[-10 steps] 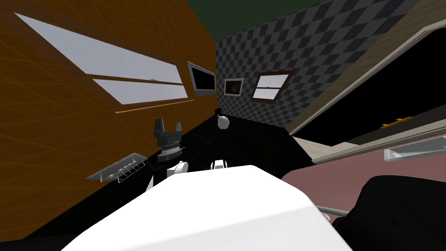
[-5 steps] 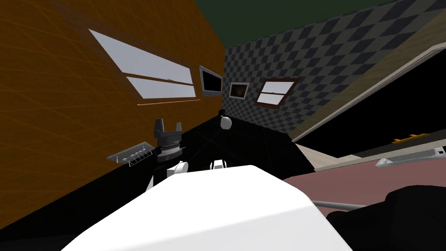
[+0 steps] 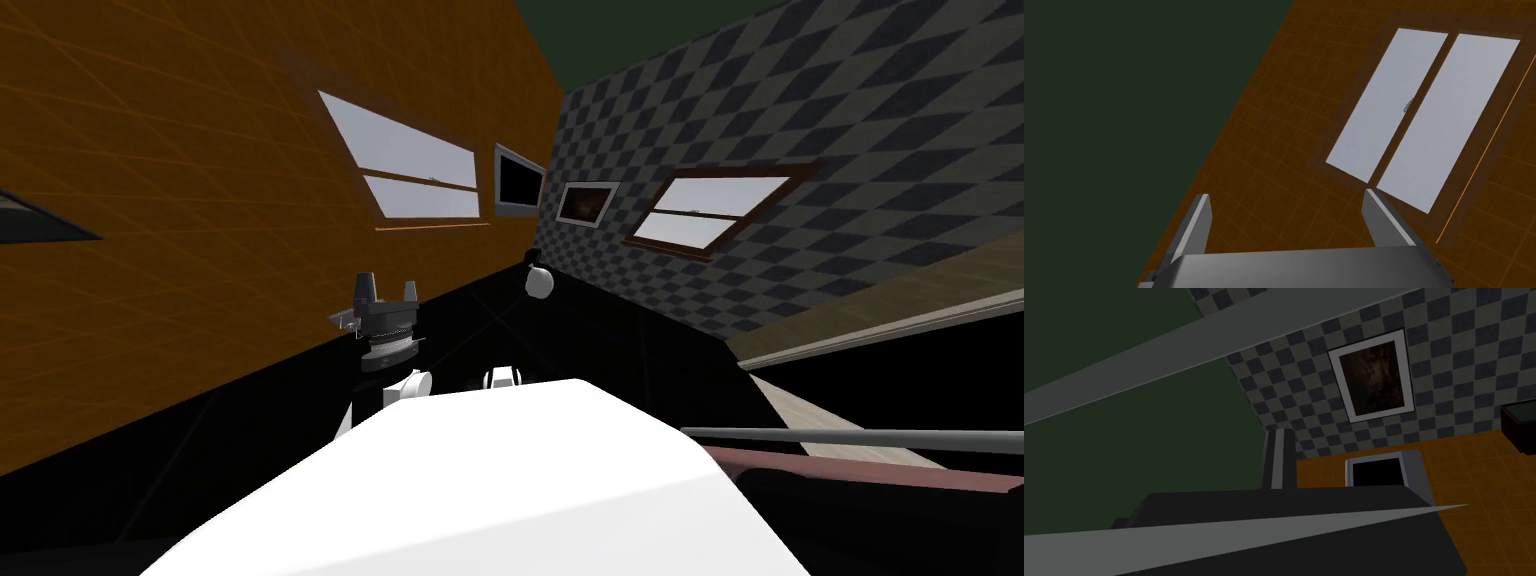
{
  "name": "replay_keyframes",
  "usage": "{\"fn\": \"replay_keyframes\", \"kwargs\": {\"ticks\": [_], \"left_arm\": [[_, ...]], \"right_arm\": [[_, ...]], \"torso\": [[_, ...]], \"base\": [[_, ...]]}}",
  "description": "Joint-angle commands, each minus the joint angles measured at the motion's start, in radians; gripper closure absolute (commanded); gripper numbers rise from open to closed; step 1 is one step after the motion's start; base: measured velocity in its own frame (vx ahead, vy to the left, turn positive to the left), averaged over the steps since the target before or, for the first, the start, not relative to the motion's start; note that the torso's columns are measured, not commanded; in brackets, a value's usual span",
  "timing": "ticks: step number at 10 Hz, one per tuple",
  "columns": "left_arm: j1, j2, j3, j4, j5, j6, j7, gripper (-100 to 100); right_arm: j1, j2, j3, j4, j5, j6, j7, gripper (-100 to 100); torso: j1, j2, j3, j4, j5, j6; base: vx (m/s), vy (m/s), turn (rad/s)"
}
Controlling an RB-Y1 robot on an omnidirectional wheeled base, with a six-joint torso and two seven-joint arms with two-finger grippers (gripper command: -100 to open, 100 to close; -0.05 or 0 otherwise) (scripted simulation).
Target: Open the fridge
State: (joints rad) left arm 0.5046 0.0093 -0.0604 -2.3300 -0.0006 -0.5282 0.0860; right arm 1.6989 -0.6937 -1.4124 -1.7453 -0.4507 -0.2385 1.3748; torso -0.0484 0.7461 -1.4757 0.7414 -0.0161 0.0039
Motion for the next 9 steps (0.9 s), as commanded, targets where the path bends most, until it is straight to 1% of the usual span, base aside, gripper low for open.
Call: {"fn": "replay_keyframes", "kwargs": {"ticks": [1,2,3,4,5,6,7,8,9], "left_arm": [[0.001,0.0,0.0,0.0,0.0,0.0,0.0,0],[0.001,0.0,0.0,0.0,0.0,0.0,0.0,0],[0.0,0.0,0.0,0.0,0.0,0.0,0.0,0],[-0.001,0.0,0.0,0.0,0.0,0.0,0.0,0],[0.0,0.0,0.0,0.0,0.0,0.0,0.0,0],[0.0,0.0,0.0,0.0,0.0,0.0,0.0,0],[0.0,0.0,0.0,0.0,0.0,0.0,0.0,0],[0.0,0.0,0.0,0.0,0.0,0.0,0.0,0],[0.0,0.0,0.0,0.0,0.0,0.0,0.0,0]], "right_arm": [[-0.085,-0.087,0.035,0.039,0.078,-0.013,-0.067,100],[-0.118,-0.127,0.065,0.075,0.109,-0.004,-0.093,-100],[-0.152,-0.154,0.091,0.096,0.135,-0.004,-0.118,-100],[-0.186,-0.178,0.121,0.122,0.135,-0.004,-0.132,-100],[-0.221,-0.196,0.143,0.141,0.135,-0.004,-0.132,-100],[-0.234,-0.196,0.164,0.16,0.135,-0.004,-0.132,-100],[-0.234,-0.196,0.182,0.16,0.135,-0.004,-0.132,-100],[-0.234,-0.196,0.182,0.16,0.135,-0.004,-0.132,-100],[-0.289,-0.258,0.214,0.203,0.186,0.003,-0.177,-100]], "torso": [[0.012,0.002,0.012,0.004,-0.008,0.01],[0.019,0.007,0.016,0.005,-0.007,0.008],[0.027,0.018,0.02,0.006,0.0,0.0],[0.028,0.018,0.022,0.007,-0.001,0.004],[0.023,0.011,0.019,0.006,-0.005,0.007],[0.014,0.004,0.013,0.003,-0.008,0.008],[0.007,0.0,0.01,0.001,-0.012,0.008],[0.001,-0.002,0.01,0.0,-0.016,0.005],[-0.001,-0.001,0.01,0.0,-0.017,0.004]], "base": [[0.207,0.04,-0.381],[-0.055,0.067,0.185],[-0.182,0.04,0.229],[-0.138,0.029,0.034],[-0.064,0.036,-0.008],[-0.007,0.019,-0.022],[0.016,0.0,-0.031],[0.011,-0.006,-0.013],[-0.151,0.042,0.195]]}}
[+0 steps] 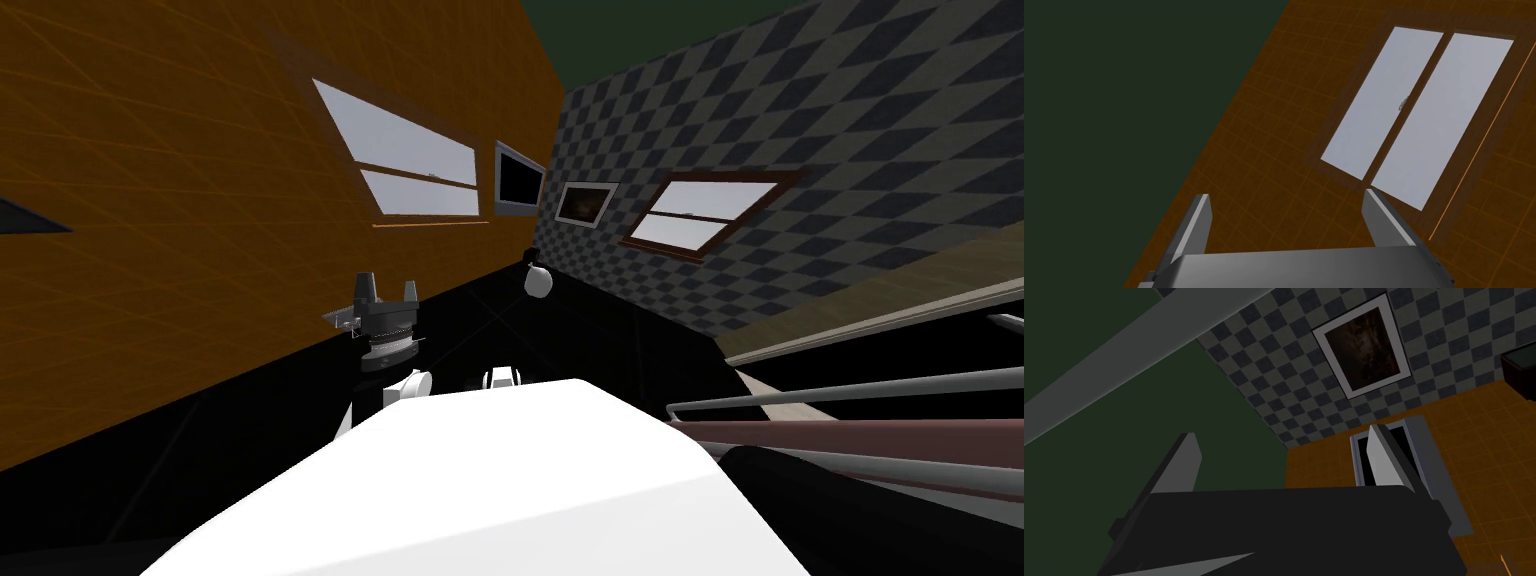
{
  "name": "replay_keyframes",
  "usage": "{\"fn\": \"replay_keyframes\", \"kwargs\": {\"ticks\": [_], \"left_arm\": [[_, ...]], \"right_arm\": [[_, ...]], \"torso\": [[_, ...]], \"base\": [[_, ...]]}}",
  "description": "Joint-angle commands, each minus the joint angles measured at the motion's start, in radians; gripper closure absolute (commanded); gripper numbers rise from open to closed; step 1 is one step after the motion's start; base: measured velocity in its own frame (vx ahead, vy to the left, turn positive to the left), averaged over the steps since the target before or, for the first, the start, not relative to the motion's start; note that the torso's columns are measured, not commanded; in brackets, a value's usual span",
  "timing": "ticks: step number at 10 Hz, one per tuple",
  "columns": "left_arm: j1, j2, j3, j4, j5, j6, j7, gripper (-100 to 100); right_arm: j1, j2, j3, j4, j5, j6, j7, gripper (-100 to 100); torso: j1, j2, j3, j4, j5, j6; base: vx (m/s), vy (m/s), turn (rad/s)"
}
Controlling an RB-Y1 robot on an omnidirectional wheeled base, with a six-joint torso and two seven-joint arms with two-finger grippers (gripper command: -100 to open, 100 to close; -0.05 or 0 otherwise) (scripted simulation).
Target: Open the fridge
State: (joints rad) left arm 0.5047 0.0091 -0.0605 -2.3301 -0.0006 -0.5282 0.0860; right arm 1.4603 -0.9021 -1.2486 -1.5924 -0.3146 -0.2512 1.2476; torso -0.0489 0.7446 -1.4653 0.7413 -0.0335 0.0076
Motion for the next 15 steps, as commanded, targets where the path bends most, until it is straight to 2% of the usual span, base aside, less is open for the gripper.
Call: {"fn": "replay_keyframes", "kwargs": {"ticks": [1,2,4,7,8,9,10,11,13,15], "left_arm": [[-0.001,0.0,0.0,0.0,0.0,0.0,0.0,0],[0.0,0.0,0.0,0.0,0.0,0.0,0.0,0],[0.0,0.0,0.0,0.0,0.0,0.0,0.0,0],[0.0,0.0,0.0,0.0,0.0,0.0,0.0,0],[0.0,0.0,0.0,0.0,0.0,0.0,0.0,0],[0.0,0.0,0.0,0.0,0.0,0.0,0.0,0],[0.0,0.0,0.0,0.0,0.0,0.0,0.0,0],[0.0,0.0,0.0,0.0,0.0,0.0,0.0,0],[0.0,0.0,0.0,0.0,0.0,0.0,0.0,0],[0.0,0.0,0.0,0.0,0.0,0.0,0.0,0]], "right_arm": [[-0.075,-0.074,0.067,0.059,0.075,0.016,-0.071,-100],[-0.104,-0.107,0.087,0.088,0.075,0.016,-0.093,-100],[-0.16,-0.107,0.125,0.136,0.075,0.016,-0.093,-100],[-0.162,-0.107,0.186,0.142,0.075,0.016,-0.093,-100],[-0.162,-0.107,0.186,0.142,0.075,0.016,-0.093,-100],[-0.216,-0.164,0.217,0.178,0.127,0.024,-0.137,-100],[-0.245,-0.199,0.24,0.205,0.15,0.024,-0.159,-100],[-0.273,-0.227,0.259,0.226,0.15,0.024,-0.182,-100],[-0.328,-0.227,0.3,0.249,0.15,0.024,-0.182,-100],[-0.328,-0.227,0.349,0.271,0.15,0.024,-0.182,-100]], "torso": [[0.008,0.007,0.002,0.001,0.006,-0.004],[0.016,0.006,0.003,0.002,0.01,0.0],[0.011,0.001,0.0,0.001,0.006,0.005],[0.001,0.004,0.003,0.001,-0.001,0.004],[0.003,0.006,0.004,0.001,0.001,0.005],[0.003,0.006,0.004,0.001,0.0,0.004],[0.009,0.01,0.005,0.002,0.006,-0.001],[0.018,0.008,0.004,0.002,0.011,0.002],[0.017,-0.002,-0.003,-0.002,0.01,0.005],[0.014,-0.002,-0.003,-0.002,0.009,0.004]], "base": [[-0.178,0.058,0.157],[-0.086,0.012,0.027],[-0.012,0.0,-0.011],[0.013,0.005,0.001],[-0.002,-0.006,-0.002],[-0.143,0.033,0.176],[-0.198,0.059,0.147],[-0.103,0.016,0.019],[-0.014,0.003,-0.016],[0.017,0.005,-0.003]]}}
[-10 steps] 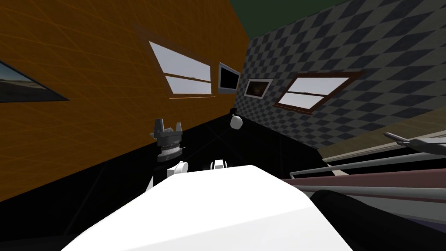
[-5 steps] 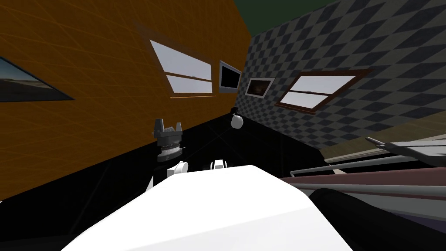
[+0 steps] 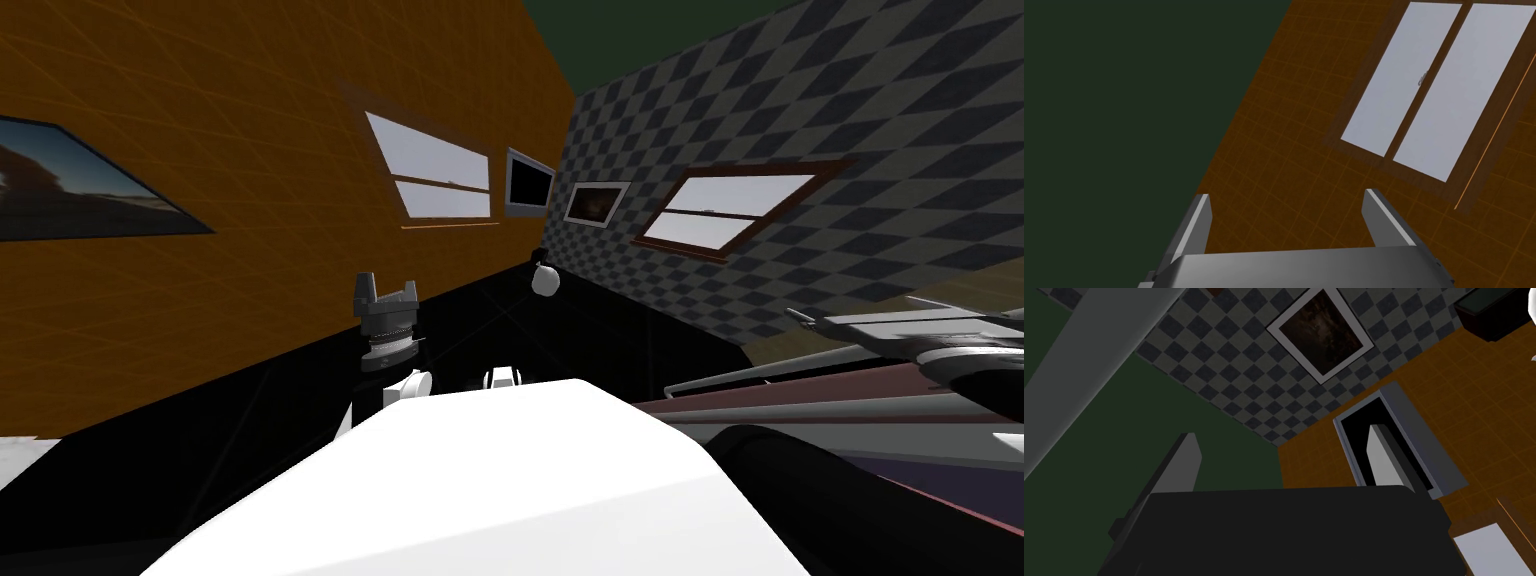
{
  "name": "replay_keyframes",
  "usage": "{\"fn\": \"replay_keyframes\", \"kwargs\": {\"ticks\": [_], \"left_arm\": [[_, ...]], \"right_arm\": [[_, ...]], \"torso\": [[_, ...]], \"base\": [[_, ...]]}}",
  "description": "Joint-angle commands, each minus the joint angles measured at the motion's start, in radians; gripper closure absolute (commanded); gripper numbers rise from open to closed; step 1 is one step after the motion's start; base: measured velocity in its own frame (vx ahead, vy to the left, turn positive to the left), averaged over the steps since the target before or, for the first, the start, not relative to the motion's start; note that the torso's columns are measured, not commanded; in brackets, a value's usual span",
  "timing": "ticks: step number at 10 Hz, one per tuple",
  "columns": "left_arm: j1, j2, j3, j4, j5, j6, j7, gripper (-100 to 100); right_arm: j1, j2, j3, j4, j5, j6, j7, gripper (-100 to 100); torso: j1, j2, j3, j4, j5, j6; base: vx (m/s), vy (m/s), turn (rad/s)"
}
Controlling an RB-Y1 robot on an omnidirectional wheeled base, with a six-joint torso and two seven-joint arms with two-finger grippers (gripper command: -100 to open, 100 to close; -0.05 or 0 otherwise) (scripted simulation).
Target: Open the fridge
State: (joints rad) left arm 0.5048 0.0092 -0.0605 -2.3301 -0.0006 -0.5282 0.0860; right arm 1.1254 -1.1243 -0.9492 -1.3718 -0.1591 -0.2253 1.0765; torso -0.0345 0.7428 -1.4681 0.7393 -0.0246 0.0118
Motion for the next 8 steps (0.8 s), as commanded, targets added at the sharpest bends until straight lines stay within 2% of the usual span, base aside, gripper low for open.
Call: {"fn": "replay_keyframes", "kwargs": {"ticks": [1,2,3,4,5,6,7,8], "left_arm": [[0.0,0.0,0.0,0.0,0.0,0.0,0.0,0],[0.0,0.0,0.0,0.0,0.0,0.0,0.0,0],[0.0,0.0,0.0,0.0,0.0,0.0,0.0,0],[-0.001,0.0,0.0,0.0,0.0,0.0,0.0,0],[0.0,0.0,0.0,0.0,0.0,0.0,0.0,0],[0.0,0.0,0.0,0.0,0.0,0.0,0.0,0],[0.0,0.0,0.0,0.0,0.0,0.0,0.0,0],[0.0,0.0,0.0,0.0,0.0,0.0,0.0,0]], "right_arm": [[0.007,-0.004,0.054,0.057,-0.005,-0.002,-0.011,-100],[-0.063,-0.066,0.096,0.087,0.049,0.005,-0.049,-100],[-0.094,-0.098,0.124,0.121,0.071,0.005,-0.073,-100],[-0.123,-0.124,0.149,0.151,0.071,0.005,-0.099,-100],[-0.159,-0.124,0.179,0.182,0.071,0.005,-0.099,-100],[-0.159,-0.124,0.211,0.192,0.071,0.005,-0.099,-100],[-0.159,-0.124,0.222,0.192,0.071,0.005,-0.099,-100],[-0.232,-0.196,0.269,0.262,0.121,0.013,-0.149,-100]], "torso": [[0.0,0.002,0.001,0.001,0.001,-0.001],[0.0,0.004,0.002,0.001,0.001,0.0],[0.011,0.01,0.004,0.003,0.008,-0.005],[0.016,0.008,0.004,0.003,0.011,-0.004],[0.014,0.002,0.0,0.001,0.011,-0.001],[0.011,-0.002,-0.003,0.0,0.009,0.001],[0.007,-0.002,-0.002,-0.001,0.006,0.002],[0.005,-0.001,-0.001,-0.001,0.004,-0.001]], "base": [[0.008,0.001,0.027],[-0.15,0.071,0.133],[-0.195,0.042,0.125],[-0.107,0.004,0.046],[-0.028,0.01,0.005],[0.015,0.009,-0.015],[0.021,0.006,-0.02],[-0.153,0.079,0.179]]}}
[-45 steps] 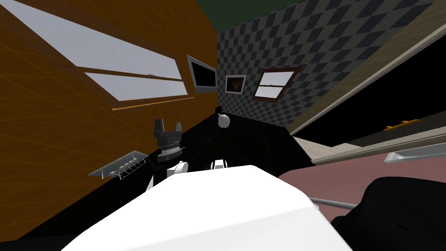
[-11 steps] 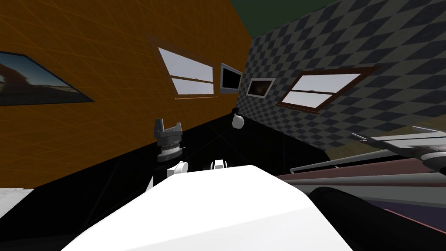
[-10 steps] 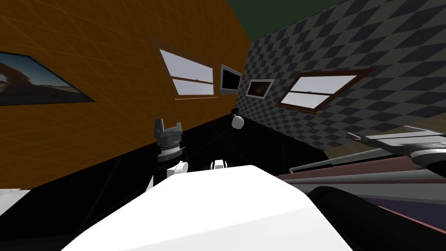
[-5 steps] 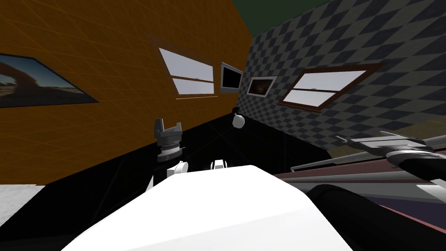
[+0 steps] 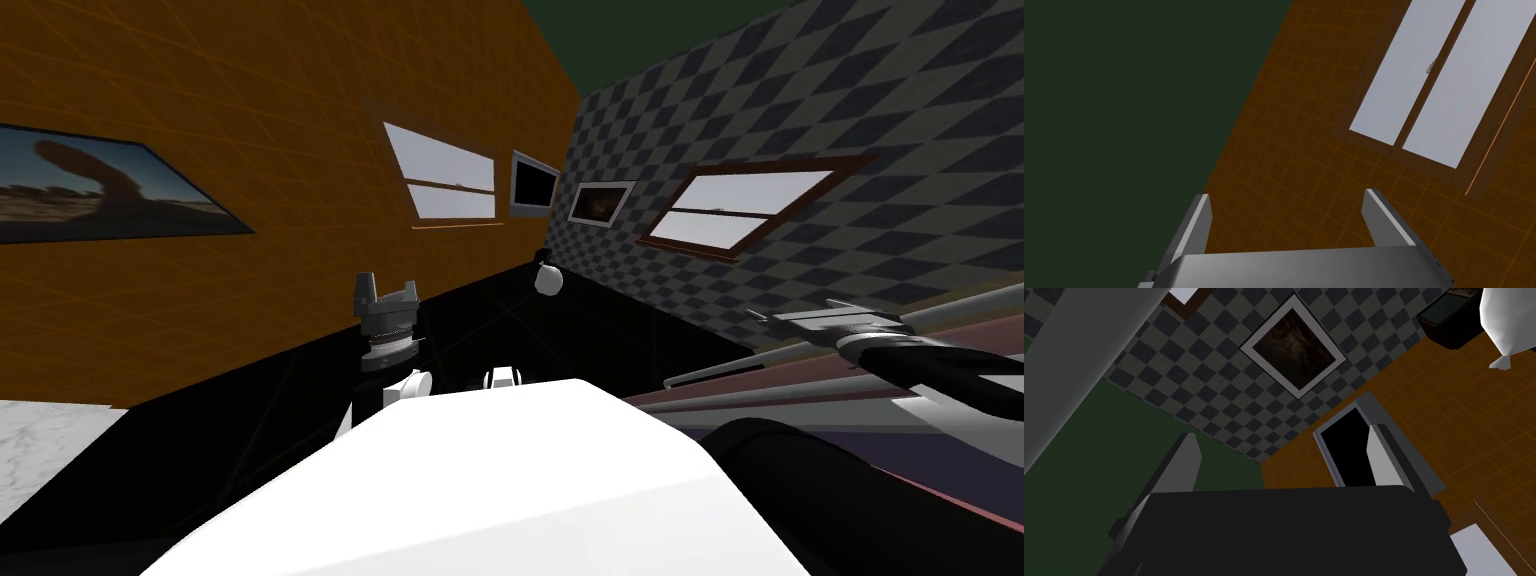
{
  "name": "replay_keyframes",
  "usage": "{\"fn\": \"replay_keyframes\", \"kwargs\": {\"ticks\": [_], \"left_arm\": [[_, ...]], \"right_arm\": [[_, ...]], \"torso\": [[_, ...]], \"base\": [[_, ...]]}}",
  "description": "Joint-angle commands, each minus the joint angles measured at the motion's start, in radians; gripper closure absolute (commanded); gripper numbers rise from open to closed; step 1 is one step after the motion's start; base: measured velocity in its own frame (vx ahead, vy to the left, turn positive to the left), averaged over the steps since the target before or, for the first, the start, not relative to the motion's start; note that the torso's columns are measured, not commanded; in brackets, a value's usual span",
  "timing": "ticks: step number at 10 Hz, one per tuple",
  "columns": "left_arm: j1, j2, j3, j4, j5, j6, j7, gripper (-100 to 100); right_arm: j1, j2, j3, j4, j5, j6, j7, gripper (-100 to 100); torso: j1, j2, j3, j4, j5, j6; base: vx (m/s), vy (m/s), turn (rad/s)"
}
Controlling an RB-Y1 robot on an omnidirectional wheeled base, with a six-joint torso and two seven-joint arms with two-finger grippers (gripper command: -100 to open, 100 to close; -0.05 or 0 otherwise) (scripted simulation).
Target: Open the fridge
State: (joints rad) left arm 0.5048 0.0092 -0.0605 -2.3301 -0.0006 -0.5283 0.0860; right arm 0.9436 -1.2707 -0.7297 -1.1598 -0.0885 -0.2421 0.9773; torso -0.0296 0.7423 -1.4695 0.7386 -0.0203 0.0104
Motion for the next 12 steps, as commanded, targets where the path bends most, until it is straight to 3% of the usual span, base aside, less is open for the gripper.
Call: {"fn": "replay_keyframes", "kwargs": {"ticks": [1,3,4,5,7,9,10,12], "left_arm": [[-0.001,0.0,0.0,0.0,0.0,0.0,0.0,0],[0.0,0.0,0.0,0.0,0.0,0.0,0.0,0],[0.0,0.0,0.0,0.0,0.0,0.0,0.0,0],[0.0,0.0,0.0,0.0,0.0,0.0,0.0,0],[0.0,0.0,0.0,0.0,0.0,0.0,0.0,0],[0.0,0.0,0.0,0.0,0.0,0.0,0.0,0],[0.0,0.0,0.0,0.0,0.0,0.0,0.0,0],[0.0,0.0,0.0,0.0,0.0,0.0,0.0,0]], "right_arm": [[-0.083,-0.086,0.084,0.089,0.076,0.03,-0.073,-100],[-0.144,-0.097,0.146,0.115,0.076,0.03,-0.089,-100],[-0.144,-0.097,0.17,0.115,0.076,0.03,-0.089,-100],[-0.193,-0.149,0.2,0.149,0.127,0.038,-0.135,-100],[-0.258,-0.213,0.265,0.213,0.152,0.038,-0.178,-100],[-0.307,-0.216,0.317,0.25,0.152,0.038,-0.178,-100],[-0.31,-0.216,0.337,0.25,0.152,0.038,-0.178,-100],[-0.396,-0.297,0.416,0.325,0.228,0.045,-0.251,-100]], "torso": [[0.011,0.007,0.002,0.002,0.008,-0.007],[0.018,0.001,-0.001,0.002,0.014,0.0],[0.015,-0.002,-0.003,0.0,0.011,0.0],[0.014,-0.004,-0.004,-0.001,0.01,-0.003],[0.028,0.002,-0.002,0.001,0.019,-0.009],[0.029,-0.007,-0.009,0.0,0.023,-0.006],[0.028,-0.006,-0.008,0.0,0.022,-0.006],[0.033,0.003,-0.003,0.001,0.021,-0.011]], "base": [[-0.191,0.058,0.138],[-0.056,0.003,-0.003],[0.011,-0.003,-0.03],[-0.148,0.066,0.194],[-0.127,0.04,0.05],[-0.01,0.012,0.007],[0.019,-0.005,-0.022],[-0.155,0.074,0.168]]}}
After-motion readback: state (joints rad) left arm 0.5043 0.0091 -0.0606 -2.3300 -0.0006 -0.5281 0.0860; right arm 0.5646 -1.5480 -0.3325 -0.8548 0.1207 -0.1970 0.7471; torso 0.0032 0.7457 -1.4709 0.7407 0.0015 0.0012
